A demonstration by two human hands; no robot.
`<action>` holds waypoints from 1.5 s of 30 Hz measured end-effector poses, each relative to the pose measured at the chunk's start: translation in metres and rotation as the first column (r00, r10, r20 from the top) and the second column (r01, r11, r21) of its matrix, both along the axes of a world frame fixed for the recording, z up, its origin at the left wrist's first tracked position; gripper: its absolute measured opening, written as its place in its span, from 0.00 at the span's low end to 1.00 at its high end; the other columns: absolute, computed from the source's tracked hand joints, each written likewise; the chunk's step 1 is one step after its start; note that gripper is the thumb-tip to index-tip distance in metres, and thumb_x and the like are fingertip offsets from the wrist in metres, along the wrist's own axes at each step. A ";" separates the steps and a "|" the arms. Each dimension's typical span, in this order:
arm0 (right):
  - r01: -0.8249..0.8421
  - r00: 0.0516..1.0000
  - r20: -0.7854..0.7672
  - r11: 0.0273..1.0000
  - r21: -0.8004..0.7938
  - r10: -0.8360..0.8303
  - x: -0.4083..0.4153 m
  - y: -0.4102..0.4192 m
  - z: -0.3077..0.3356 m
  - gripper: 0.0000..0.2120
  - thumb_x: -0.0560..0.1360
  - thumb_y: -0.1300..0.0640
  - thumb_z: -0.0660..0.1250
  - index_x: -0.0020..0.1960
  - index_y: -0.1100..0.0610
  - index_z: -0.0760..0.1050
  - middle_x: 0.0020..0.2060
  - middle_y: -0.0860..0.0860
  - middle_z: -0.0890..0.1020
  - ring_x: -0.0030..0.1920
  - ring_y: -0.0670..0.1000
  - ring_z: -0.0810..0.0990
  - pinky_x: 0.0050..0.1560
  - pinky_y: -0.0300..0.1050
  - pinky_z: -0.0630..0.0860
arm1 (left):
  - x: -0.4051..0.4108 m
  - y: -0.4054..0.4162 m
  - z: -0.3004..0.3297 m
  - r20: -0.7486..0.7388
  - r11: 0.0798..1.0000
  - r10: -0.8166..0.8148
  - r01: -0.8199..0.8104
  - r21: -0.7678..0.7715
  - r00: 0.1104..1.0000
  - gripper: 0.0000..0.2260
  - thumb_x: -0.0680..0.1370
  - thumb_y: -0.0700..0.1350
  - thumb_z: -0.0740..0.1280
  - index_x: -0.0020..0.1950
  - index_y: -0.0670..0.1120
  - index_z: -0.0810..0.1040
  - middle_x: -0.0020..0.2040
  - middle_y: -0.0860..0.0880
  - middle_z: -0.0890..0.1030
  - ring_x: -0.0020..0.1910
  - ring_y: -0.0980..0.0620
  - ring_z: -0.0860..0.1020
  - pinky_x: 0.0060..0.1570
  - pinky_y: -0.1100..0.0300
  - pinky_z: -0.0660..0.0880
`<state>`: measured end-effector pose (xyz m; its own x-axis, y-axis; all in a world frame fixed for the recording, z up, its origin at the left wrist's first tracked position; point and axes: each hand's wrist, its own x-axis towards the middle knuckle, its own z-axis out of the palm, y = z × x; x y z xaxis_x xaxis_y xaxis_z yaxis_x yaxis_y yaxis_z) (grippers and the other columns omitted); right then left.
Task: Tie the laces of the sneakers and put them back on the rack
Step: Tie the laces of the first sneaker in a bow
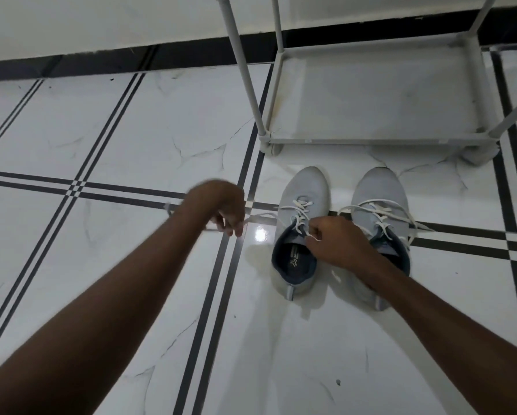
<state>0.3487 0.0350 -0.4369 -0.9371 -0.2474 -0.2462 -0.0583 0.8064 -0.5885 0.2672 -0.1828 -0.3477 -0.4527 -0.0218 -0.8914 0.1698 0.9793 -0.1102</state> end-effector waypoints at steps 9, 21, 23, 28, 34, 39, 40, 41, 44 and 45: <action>-0.133 0.902 0.432 0.966 0.223 0.024 -0.023 0.002 0.042 0.09 0.70 0.59 0.66 0.33 0.61 0.80 0.29 0.57 0.81 0.30 0.56 0.81 0.32 0.42 0.76 | 0.040 0.033 -0.068 -0.417 0.827 0.265 0.018 0.562 0.869 0.13 0.71 0.49 0.77 0.51 0.45 0.84 0.48 0.47 0.86 0.48 0.49 0.82 0.48 0.59 0.76; 0.544 0.613 0.782 0.779 -0.311 -0.117 -0.016 0.006 0.001 0.16 0.81 0.54 0.56 0.37 0.59 0.73 0.22 0.51 0.71 0.15 0.46 0.61 0.18 0.32 0.56 | 0.043 0.011 -0.074 -0.347 0.711 0.470 -0.115 0.694 0.812 0.05 0.72 0.41 0.76 0.44 0.40 0.85 0.31 0.52 0.82 0.28 0.59 0.79 0.31 0.74 0.73; 0.304 0.766 0.639 0.916 -0.263 -0.070 -0.020 0.011 0.000 0.16 0.80 0.54 0.60 0.37 0.58 0.76 0.19 0.48 0.70 0.16 0.45 0.63 0.19 0.35 0.59 | 0.042 0.009 -0.076 -0.382 0.729 0.457 -0.092 0.678 0.803 0.05 0.70 0.39 0.77 0.43 0.40 0.84 0.32 0.53 0.81 0.27 0.61 0.77 0.31 0.75 0.70; -0.091 0.953 0.303 0.976 0.199 0.026 -0.026 0.023 -0.009 0.15 0.73 0.52 0.62 0.28 0.49 0.72 0.36 0.52 0.81 0.39 0.55 0.78 0.45 0.47 0.74 | 0.047 -0.001 -0.090 -0.480 0.807 0.386 -0.036 0.590 0.788 0.04 0.70 0.36 0.76 0.43 0.37 0.84 0.41 0.43 0.86 0.34 0.53 0.79 0.37 0.66 0.73; 0.008 0.970 0.228 0.941 0.339 -0.090 -0.021 0.018 -0.017 0.15 0.71 0.46 0.60 0.49 0.50 0.82 0.53 0.54 0.84 0.53 0.59 0.81 0.52 0.50 0.77 | 0.052 -0.009 -0.097 -0.505 0.851 0.297 0.015 0.525 0.810 0.05 0.70 0.39 0.77 0.42 0.38 0.85 0.42 0.42 0.86 0.42 0.43 0.84 0.47 0.52 0.80; -0.038 0.987 0.157 0.943 0.332 -0.016 -0.015 0.015 -0.011 0.08 0.76 0.53 0.62 0.42 0.49 0.79 0.51 0.54 0.83 0.53 0.60 0.81 0.48 0.48 0.73 | 0.047 -0.018 -0.097 -0.494 0.879 0.204 0.064 0.473 0.845 0.07 0.70 0.43 0.77 0.44 0.41 0.86 0.41 0.44 0.86 0.41 0.47 0.83 0.45 0.55 0.79; -0.065 0.984 0.175 0.951 0.302 0.012 -0.016 0.015 -0.008 0.11 0.76 0.54 0.63 0.35 0.48 0.75 0.48 0.55 0.83 0.52 0.60 0.81 0.46 0.48 0.72 | 0.046 -0.022 -0.097 -0.506 0.893 0.157 0.097 0.440 0.848 0.06 0.70 0.43 0.77 0.45 0.43 0.86 0.42 0.45 0.86 0.43 0.47 0.83 0.47 0.54 0.79; -0.106 0.977 0.209 0.956 0.274 0.048 -0.019 0.015 -0.004 0.14 0.76 0.54 0.64 0.31 0.48 0.72 0.45 0.55 0.82 0.50 0.60 0.81 0.46 0.48 0.72 | 0.044 -0.028 -0.097 -0.535 0.908 0.111 0.133 0.396 0.837 0.06 0.71 0.44 0.77 0.45 0.45 0.86 0.43 0.46 0.86 0.45 0.48 0.83 0.48 0.53 0.80; -0.170 0.957 0.269 0.963 0.211 0.110 -0.034 0.017 0.019 0.13 0.75 0.52 0.67 0.33 0.52 0.77 0.38 0.56 0.82 0.43 0.57 0.80 0.42 0.47 0.73 | 0.043 -0.039 -0.099 -0.744 0.969 0.058 0.141 0.202 0.666 0.03 0.74 0.45 0.73 0.46 0.48 0.86 0.44 0.48 0.86 0.46 0.48 0.82 0.44 0.56 0.79; -0.164 0.957 0.266 0.969 0.185 0.112 -0.040 0.017 0.029 0.12 0.75 0.53 0.68 0.34 0.55 0.80 0.37 0.56 0.83 0.40 0.55 0.80 0.41 0.46 0.74 | 0.042 -0.039 -0.098 -0.794 0.975 0.140 0.056 0.214 0.592 0.04 0.75 0.44 0.72 0.46 0.49 0.86 0.43 0.48 0.86 0.44 0.49 0.82 0.40 0.58 0.77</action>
